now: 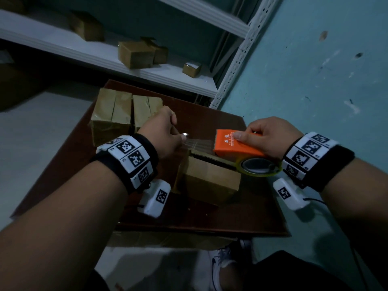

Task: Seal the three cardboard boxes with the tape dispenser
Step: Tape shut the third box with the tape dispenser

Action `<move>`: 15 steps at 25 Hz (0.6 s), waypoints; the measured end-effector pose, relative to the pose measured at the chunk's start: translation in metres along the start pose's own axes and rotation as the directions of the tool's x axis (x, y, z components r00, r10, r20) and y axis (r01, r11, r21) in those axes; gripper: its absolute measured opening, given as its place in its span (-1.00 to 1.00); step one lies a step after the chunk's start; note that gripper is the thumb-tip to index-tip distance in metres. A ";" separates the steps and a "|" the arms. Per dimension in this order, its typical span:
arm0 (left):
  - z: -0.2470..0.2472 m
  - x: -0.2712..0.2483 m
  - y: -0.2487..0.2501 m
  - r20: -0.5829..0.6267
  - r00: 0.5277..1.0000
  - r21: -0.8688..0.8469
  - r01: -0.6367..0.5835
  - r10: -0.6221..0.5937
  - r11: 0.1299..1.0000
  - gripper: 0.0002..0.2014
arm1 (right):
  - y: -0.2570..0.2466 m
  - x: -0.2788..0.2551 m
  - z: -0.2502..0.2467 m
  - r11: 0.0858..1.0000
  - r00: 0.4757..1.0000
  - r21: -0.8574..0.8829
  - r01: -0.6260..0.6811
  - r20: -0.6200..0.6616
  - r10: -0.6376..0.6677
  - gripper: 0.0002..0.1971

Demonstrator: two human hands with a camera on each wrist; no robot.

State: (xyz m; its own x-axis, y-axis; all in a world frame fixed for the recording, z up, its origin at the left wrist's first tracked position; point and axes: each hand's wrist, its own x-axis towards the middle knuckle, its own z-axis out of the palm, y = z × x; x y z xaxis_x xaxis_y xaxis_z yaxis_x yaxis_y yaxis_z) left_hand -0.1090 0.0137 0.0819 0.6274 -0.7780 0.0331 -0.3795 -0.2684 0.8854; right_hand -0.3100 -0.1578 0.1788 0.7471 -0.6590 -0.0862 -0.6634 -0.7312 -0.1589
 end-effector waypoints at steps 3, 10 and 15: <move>-0.002 0.001 -0.004 0.022 0.999 0.046 0.023 -0.024 0.999 -0.67 | -0.001 0.000 0.002 0.999 1.000 -0.048 0.000 0.023 0.001 -0.46; 0.015 0.009 -0.024 0.103 0.978 0.162 0.166 -0.184 0.973 -0.68 | -0.008 0.009 0.027 0.974 0.995 -0.225 0.007 0.097 0.015 -0.44; 0.034 0.012 -0.037 0.138 0.951 0.164 0.253 -0.277 0.953 -0.73 | -0.013 0.014 0.032 0.976 0.993 -0.218 -0.017 0.106 0.041 -0.47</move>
State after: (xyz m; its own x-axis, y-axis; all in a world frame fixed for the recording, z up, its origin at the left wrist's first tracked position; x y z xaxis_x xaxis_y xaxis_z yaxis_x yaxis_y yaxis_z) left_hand -0.1105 -0.0051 0.0334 0.6075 -0.7442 -0.2776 -0.3141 -0.5461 0.7766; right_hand -0.2895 -0.1523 0.1486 0.7195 -0.6661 -0.1967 -0.6691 -0.7407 0.0607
